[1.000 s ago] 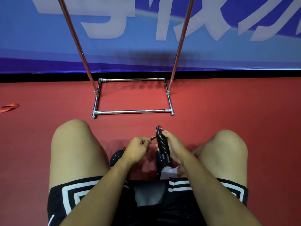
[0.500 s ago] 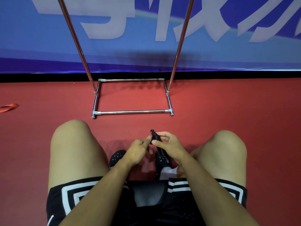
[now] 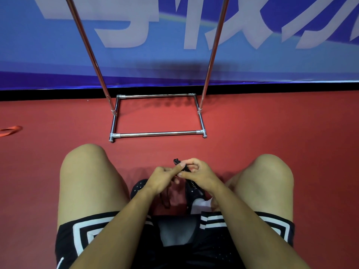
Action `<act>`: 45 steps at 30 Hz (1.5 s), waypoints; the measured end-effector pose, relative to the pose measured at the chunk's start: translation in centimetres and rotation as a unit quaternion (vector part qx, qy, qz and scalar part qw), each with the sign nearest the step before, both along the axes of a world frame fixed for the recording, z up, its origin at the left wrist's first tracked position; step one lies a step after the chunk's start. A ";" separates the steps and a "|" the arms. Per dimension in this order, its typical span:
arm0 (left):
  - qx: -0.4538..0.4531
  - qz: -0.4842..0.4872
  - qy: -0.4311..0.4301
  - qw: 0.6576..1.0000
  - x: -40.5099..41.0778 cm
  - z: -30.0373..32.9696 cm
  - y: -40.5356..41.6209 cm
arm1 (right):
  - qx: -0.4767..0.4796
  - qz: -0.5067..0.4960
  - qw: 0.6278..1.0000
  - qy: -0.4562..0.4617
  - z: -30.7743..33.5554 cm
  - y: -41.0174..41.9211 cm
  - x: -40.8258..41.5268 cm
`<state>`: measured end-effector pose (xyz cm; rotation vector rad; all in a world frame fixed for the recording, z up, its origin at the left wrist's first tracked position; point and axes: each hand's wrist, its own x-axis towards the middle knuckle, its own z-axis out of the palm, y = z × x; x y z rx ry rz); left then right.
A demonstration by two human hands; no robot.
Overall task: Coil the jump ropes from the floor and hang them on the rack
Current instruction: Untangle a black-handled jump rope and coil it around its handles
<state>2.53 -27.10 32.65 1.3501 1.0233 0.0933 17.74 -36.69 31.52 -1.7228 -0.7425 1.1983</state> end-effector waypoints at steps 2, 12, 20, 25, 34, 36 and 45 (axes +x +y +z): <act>0.007 -0.011 0.026 1.000 0.0 -0.1 0.0 | -0.002 0.014 1.000 0.001 0.0 -0.1 -0.2; -0.027 0.069 -0.039 0.996 0.1 -0.4 0.6 | -0.034 0.015 0.982 0.184 0.8 -0.2 0.6; -0.071 0.077 -0.034 0.994 0.5 -0.3 0.4 | -0.020 -0.006 1.000 -0.007 0.1 0.1 0.0; -0.037 0.066 -0.024 0.997 0.3 -0.8 0.4 | -0.028 -0.020 0.998 -0.053 -0.7 0.1 0.2; -0.037 0.050 -0.053 0.997 0.7 0.0 -0.3 | 0.000 -0.020 0.998 -0.064 0.0 -0.2 0.0; -0.011 0.046 -0.037 0.998 0.5 0.0 -0.3 | -0.004 -0.006 0.999 -0.043 0.1 -0.2 -0.2; 0.002 0.085 -0.086 0.993 0.5 -0.2 0.1 | -0.076 0.016 0.984 0.159 1.7 -0.4 0.0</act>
